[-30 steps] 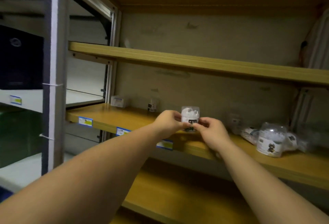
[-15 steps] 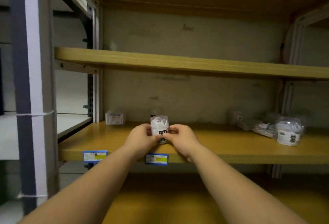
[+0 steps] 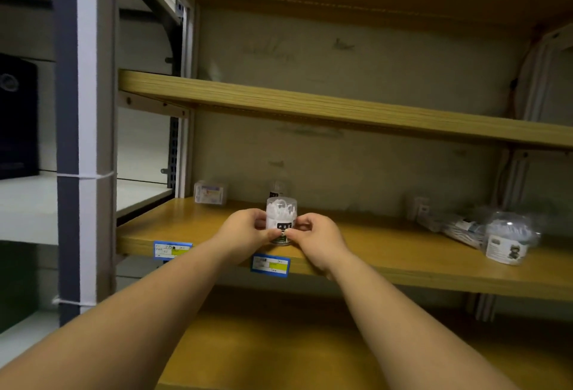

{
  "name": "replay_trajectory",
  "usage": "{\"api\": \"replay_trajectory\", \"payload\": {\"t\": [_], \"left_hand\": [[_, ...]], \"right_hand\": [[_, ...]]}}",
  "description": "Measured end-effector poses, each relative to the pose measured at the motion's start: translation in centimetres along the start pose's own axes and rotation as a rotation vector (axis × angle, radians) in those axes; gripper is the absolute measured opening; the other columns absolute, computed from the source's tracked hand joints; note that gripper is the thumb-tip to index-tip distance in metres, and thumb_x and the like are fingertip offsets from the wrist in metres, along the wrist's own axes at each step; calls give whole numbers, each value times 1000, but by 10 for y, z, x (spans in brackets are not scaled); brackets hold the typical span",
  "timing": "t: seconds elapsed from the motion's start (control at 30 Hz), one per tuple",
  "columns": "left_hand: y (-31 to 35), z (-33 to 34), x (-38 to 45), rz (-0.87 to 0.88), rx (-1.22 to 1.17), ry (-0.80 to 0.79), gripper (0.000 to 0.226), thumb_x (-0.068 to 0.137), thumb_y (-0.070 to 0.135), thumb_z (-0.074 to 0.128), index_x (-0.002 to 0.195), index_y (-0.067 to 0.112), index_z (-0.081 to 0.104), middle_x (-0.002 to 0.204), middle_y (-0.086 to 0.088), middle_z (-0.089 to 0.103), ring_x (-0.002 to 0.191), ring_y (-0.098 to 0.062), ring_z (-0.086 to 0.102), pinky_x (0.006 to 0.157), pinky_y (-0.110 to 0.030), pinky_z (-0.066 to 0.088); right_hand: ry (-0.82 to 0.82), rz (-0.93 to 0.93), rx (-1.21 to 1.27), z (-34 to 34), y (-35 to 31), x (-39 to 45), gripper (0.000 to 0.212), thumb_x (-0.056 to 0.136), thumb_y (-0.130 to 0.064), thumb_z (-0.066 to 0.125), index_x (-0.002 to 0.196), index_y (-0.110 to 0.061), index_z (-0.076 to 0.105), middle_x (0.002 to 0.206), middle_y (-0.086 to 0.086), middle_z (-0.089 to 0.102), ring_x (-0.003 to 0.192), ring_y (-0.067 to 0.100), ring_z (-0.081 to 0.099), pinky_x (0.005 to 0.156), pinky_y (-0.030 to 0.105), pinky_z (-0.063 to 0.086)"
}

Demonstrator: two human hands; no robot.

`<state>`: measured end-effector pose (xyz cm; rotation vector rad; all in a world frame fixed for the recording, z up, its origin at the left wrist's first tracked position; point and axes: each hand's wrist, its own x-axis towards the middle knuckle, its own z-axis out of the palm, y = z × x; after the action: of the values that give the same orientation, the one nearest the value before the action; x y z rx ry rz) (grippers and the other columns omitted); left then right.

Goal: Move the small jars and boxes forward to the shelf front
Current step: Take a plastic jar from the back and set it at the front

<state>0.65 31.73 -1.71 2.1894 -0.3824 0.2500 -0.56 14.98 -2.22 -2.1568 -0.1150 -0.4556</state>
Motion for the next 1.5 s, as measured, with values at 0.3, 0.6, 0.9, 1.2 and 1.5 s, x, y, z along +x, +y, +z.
{"api": "replay_trajectory", "payload": {"t": [0.3,0.6,0.9,1.2,1.5], "left_hand": [[11,-16,71,-37,196,-37,36,88,36,72,118,17,69,104,2,73,93,-15,68,89,-34,56],[-23,-4,147,91,328,-52,29,92,41,66,111,19,64,119,-8,67,98,-26,62,69,-26,42],[-53,7,161,119,266,-80,39,95,42,62,131,29,58,131,5,64,116,-15,60,92,-24,42],[-59,9,167,67,190,-110,41,88,44,69,125,27,64,122,6,68,110,-13,63,99,-33,49],[-32,-9,122,-219,95,-81,79,66,57,83,130,16,59,128,-4,63,113,-25,60,102,-36,46]], "right_hand": [[-24,110,-10,7,-8,76,29,85,-30,78,103,-11,67,96,6,70,91,23,65,76,35,52],[-52,49,-110,21,12,142,24,84,-38,77,95,-17,71,89,2,68,70,13,59,54,23,42],[-84,33,-125,27,38,154,20,86,-30,74,105,-24,72,104,-3,73,92,16,65,72,26,47],[-80,71,-116,31,43,156,24,84,-35,75,106,-24,75,101,-5,74,87,13,65,69,23,47],[-50,241,59,23,36,130,38,86,-24,73,122,-14,65,120,9,68,106,27,64,98,41,53]]}}
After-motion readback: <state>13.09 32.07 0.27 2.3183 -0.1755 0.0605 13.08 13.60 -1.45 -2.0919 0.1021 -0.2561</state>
